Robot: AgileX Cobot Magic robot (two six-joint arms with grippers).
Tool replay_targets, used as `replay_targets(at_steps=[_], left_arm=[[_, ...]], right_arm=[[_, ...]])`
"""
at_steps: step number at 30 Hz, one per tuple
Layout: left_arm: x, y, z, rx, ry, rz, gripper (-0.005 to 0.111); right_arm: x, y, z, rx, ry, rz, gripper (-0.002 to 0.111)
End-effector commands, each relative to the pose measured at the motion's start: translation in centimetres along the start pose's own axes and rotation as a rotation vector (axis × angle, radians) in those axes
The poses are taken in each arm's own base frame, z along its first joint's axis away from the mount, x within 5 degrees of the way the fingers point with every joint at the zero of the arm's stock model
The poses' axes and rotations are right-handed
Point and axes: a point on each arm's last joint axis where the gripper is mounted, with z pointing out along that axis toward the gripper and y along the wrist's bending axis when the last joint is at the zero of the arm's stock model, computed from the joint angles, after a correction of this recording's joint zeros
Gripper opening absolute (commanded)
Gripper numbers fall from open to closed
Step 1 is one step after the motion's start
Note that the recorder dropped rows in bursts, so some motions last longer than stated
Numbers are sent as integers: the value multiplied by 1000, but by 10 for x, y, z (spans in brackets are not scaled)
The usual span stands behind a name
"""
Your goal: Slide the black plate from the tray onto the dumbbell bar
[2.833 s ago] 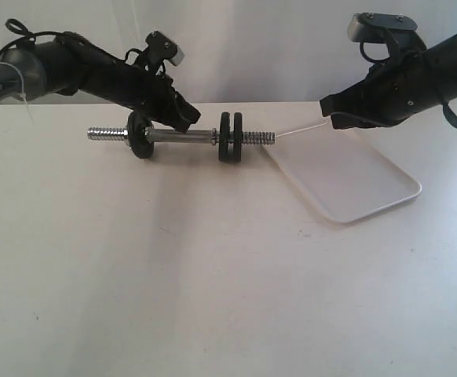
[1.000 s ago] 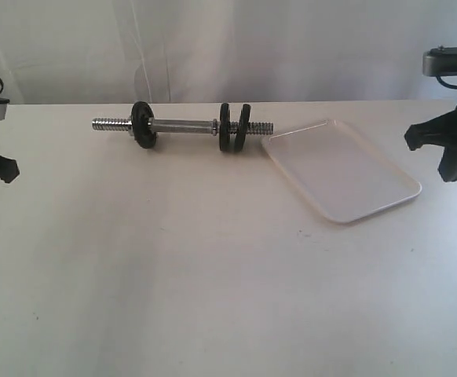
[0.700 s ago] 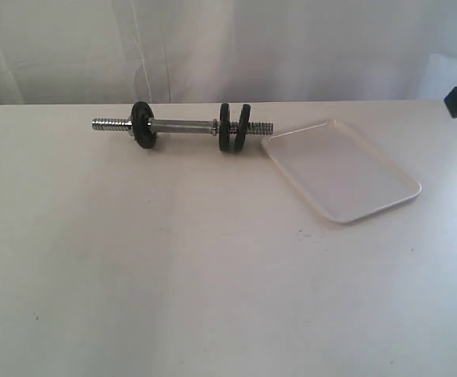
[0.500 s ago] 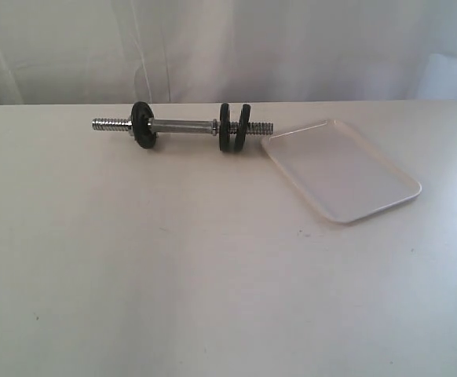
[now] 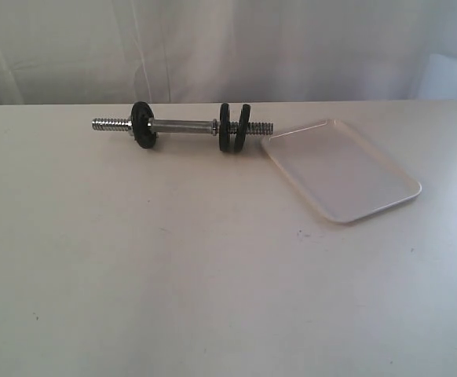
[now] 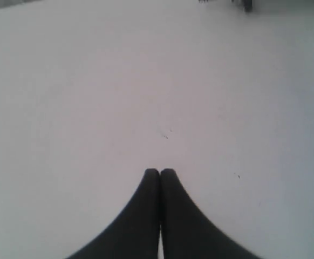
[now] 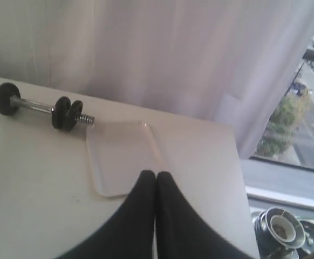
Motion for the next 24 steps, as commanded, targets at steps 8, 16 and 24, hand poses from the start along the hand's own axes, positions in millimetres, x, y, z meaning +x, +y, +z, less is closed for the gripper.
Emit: replay_targets(at_steps=[8, 16, 24], left_arm=[[74, -6, -77, -29, -242, -40, 0], [114, -10, -106, -49, -403, -49, 0], [143, -11, -121, -75, -510, -86, 0]], right_arm=[[46, 16, -89, 34, -297, 29, 0], [75, 20, -123, 12, -429, 14, 0], [77, 13, -120, -5, -417, 6, 0]])
